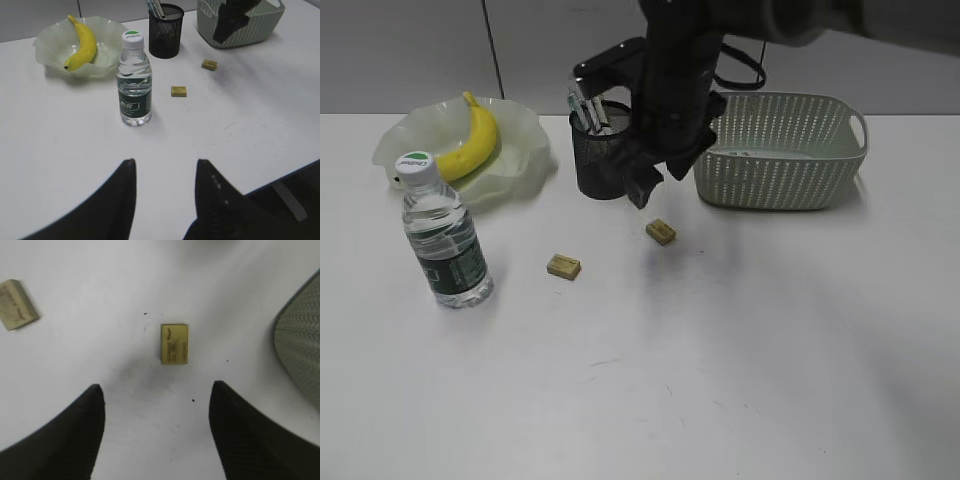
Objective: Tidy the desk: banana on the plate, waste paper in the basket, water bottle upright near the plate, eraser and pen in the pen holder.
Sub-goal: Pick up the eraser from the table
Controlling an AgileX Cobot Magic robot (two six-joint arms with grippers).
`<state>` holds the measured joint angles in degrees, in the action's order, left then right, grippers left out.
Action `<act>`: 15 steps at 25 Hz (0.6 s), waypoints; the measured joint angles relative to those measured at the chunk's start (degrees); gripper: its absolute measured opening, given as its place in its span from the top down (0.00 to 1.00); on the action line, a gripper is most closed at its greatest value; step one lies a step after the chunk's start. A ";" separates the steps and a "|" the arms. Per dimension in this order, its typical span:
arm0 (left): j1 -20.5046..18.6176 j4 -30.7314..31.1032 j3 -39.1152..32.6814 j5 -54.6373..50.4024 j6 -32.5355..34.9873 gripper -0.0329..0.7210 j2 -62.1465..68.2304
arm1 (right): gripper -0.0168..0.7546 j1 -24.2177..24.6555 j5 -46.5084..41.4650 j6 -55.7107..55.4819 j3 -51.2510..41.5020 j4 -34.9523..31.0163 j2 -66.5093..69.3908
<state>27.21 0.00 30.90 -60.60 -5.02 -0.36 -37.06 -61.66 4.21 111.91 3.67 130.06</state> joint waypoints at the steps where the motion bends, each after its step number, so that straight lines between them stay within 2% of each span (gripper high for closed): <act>1: 0.00 0.00 0.00 0.00 0.00 0.56 0.00 | 0.30 0.06 -0.82 -0.29 1.52 0.00 1.62; 9: 0.00 0.00 0.00 0.05 0.00 0.56 0.00 | 0.30 0.78 -0.90 -1.62 4.68 0.17 7.65; 15: 0.00 0.00 0.00 0.05 0.00 0.56 0.00 | 0.30 3.67 0.89 -1.16 4.68 -2.66 9.59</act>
<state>27.21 0.00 30.90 -60.54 -5.02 -0.36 -33.39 -60.77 3.05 116.58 1.01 139.64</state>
